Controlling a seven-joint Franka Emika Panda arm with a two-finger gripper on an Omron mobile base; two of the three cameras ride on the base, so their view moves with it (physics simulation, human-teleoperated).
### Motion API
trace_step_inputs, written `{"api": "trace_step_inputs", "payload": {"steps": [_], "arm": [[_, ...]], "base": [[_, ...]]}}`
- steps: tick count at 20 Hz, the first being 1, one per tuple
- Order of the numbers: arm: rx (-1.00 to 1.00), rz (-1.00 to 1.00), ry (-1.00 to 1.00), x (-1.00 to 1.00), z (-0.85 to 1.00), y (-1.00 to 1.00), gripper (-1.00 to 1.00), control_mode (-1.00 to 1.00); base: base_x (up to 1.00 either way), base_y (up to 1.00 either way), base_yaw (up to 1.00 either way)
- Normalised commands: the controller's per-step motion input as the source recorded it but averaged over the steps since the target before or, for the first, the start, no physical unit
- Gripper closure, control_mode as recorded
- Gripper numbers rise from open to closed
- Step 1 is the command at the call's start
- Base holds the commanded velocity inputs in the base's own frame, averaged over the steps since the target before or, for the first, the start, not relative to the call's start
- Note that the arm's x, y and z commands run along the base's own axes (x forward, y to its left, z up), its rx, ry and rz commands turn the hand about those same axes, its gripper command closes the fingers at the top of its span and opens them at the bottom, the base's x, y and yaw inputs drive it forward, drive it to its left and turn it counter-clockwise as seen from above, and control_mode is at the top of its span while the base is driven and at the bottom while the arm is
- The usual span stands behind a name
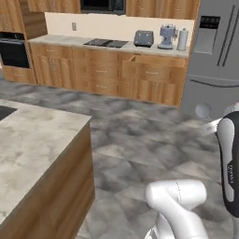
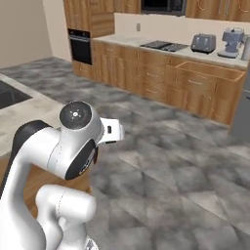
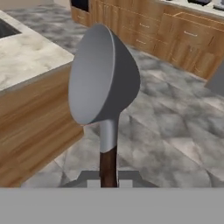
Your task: Pick up the metallic utensils from the counter and place them in the open drawer. Make sure not to pick up any wooden utensils.
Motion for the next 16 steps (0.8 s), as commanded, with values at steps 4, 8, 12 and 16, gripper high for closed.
{"api": "trace_step_inputs", "payload": {"steps": [4, 8, 12, 16], "arm": [[0.00, 0.00, 0.00, 0.00, 0.00, 0.00, 1.00, 1.00], [0.00, 0.00, 0.00, 0.00, 0.00, 0.00, 1.00, 1.00], [0.00, 0.00, 0.00, 0.00, 0.00, 0.00, 1.00, 1.00], [0.00, 0.00, 0.00, 0.00, 0.00, 0.00, 1.00, 1.00]], "base": [[1.00, -1.00, 0.29], [0.99, -1.00, 0.27], [0.99, -0.91, 0.23], [1.00, -0.85, 0.09]]}}
